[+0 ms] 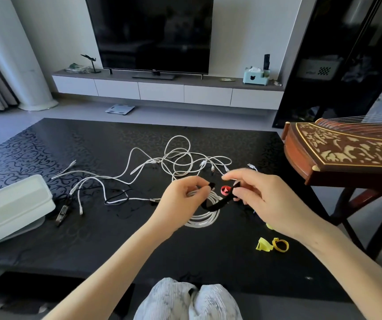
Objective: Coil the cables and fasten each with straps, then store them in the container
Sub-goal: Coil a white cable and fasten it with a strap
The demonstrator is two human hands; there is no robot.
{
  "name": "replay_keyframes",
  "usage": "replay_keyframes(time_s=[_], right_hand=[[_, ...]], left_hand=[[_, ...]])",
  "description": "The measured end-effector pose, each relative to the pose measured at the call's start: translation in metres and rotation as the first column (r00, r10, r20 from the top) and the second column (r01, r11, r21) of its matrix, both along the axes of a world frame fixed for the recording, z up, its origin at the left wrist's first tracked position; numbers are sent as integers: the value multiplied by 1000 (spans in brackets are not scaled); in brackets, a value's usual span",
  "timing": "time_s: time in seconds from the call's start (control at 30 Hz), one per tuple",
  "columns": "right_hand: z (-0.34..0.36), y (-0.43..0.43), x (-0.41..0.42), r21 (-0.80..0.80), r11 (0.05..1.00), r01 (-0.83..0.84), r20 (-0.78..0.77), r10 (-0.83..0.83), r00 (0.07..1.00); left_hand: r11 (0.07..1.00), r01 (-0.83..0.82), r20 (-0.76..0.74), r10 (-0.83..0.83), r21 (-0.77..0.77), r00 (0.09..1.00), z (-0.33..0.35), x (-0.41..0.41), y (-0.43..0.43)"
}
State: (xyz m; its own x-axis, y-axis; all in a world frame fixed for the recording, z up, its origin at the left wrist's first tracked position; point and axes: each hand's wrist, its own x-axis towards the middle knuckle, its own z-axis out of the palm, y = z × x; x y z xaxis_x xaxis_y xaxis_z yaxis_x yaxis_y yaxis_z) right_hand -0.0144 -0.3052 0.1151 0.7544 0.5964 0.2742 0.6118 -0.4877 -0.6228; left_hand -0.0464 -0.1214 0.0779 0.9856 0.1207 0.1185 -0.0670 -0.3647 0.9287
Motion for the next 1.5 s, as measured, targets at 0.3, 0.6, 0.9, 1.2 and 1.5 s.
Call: replay_keyframes(time_s=[0.3,0.6,0.9,1.2,1.5], right_hand=[[-7,22,2,187,980,68,120,-91,989],[-13,24,6,227,973,34,169,-73,983],[-11,22,5,224,974,-19,-97,42,994],[-9,23,-3,376,913,156,-180,-93,979],[-7,22,2,515,841,163,-514,151,844]], left_hand=[[992,19,103,-32,126,994,2,-6,-4],[996,51,129,-61,77,990,2,-8,-6],[997,62,170,-68,39,983,-1,-11,-4],[995,88,165,-95,48,982,5,-13,-4],[991,96,225,-113,88,968,3,-17,0]])
